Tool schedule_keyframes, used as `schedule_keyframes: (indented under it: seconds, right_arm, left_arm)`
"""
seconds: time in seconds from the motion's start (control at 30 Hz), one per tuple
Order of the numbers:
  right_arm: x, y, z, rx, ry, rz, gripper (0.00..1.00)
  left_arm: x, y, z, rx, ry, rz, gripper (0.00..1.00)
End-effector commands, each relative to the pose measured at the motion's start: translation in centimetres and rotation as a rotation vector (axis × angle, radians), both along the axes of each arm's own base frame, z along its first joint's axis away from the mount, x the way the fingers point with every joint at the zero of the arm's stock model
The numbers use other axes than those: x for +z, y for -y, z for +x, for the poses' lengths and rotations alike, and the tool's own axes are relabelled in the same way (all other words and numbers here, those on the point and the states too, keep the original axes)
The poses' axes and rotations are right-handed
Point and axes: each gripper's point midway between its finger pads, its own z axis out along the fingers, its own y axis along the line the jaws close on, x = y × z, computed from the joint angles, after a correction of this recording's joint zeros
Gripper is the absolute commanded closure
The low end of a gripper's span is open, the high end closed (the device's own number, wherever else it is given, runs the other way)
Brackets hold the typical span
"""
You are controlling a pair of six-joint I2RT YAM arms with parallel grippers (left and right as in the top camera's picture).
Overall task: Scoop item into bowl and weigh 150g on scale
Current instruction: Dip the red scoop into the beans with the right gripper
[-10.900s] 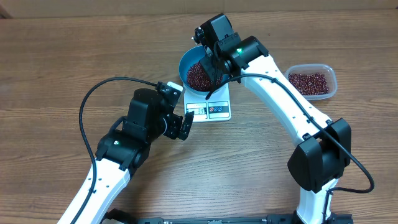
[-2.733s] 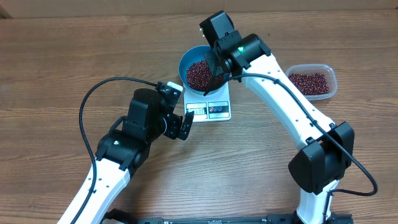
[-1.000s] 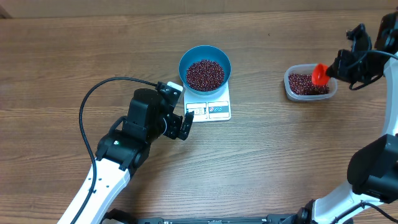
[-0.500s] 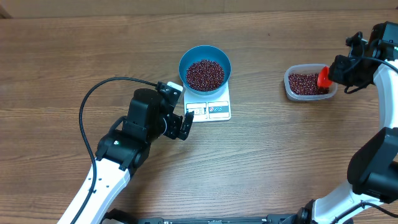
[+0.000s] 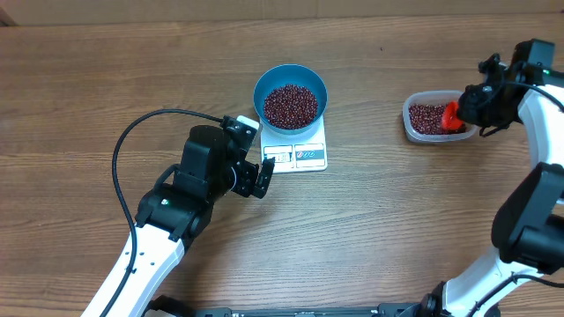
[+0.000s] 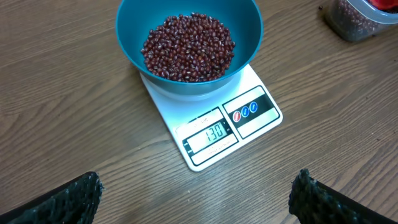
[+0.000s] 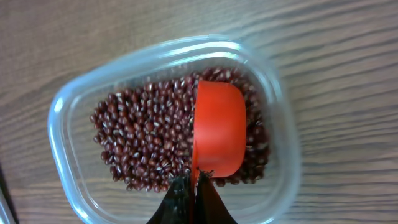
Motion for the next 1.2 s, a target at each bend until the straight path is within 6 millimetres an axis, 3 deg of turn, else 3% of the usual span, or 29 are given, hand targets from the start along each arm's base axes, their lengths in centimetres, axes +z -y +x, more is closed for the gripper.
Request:
schedule_keyframes:
  seconds: [0.0, 0.27, 0.5, 0.87, 1.17]
  right_arm:
    - [-1.6, -1.2, -0.4, 0.043, -0.047, 0.008, 0.96]
    - [-2.6, -4.5, -0.1, 0.105, -0.059, 0.117, 0.96]
    - [-2.0, -6.3, 0.0, 0.129, -0.039, 0.220, 0.96]
    - [-1.5, -6.9, -0.4, 0.117, -0.042, 0.307, 0.96]
    - [0.1, -5.0, -0.5, 0.048, 0.022, 0.464, 0.96]
  left_arm:
    - [-0.4, 0.0, 0.0, 0.006, -0.016, -0.006, 0.01]
    - [-0.4, 0.0, 0.0, 0.006, -0.016, -0.006, 0.01]
    - [-0.4, 0.0, 0.0, 0.006, -0.016, -0.006, 0.00]
    - [-0.4, 0.0, 0.0, 0.006, -0.016, -0.006, 0.00]
    - [-0.4, 0.0, 0.0, 0.006, -0.016, -0.006, 0.00]
